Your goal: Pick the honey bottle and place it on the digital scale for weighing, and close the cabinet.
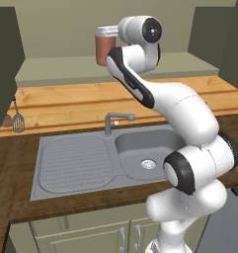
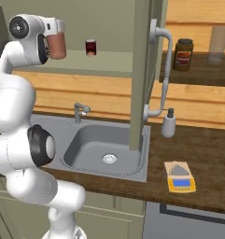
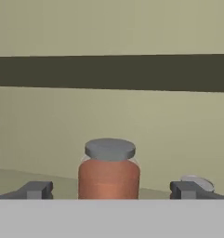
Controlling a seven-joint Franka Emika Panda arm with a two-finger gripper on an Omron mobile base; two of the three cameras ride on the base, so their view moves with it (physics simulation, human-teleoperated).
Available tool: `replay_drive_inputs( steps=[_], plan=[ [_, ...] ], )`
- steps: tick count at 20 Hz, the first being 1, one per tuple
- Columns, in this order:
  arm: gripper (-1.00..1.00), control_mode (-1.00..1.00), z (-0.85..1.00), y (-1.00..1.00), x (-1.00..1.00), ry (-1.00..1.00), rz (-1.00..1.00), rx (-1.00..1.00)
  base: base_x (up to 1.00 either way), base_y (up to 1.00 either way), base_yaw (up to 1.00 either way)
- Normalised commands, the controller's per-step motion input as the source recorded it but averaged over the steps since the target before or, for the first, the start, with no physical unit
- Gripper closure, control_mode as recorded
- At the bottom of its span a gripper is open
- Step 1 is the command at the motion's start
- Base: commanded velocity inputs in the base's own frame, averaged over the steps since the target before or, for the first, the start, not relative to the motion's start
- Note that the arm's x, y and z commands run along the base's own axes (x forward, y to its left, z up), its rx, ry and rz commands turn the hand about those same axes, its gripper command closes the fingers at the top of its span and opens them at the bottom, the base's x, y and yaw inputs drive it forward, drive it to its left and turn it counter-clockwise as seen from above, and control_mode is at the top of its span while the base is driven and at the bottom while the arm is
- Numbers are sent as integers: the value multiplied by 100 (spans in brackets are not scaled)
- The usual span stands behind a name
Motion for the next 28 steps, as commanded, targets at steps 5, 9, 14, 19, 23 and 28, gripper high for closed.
replay_drive_inputs(
  steps=[5,9,14,19,23,28],
  plan=[
    [-100,-100,2,10,34,7,-3,0,0,0,0],
    [-100,-100,-8,6,46,5,-1,0,0,0,0],
    [-100,-100,-8,17,55,2,0,0,0,0,0],
    [-100,-100,-7,10,40,1,0,0,0,0,0],
    [-100,-100,-30,3,25,10,0,0,0,0,0],
    [-100,-100,-38,9,20,11,0,0,0,0,0]
  ],
)
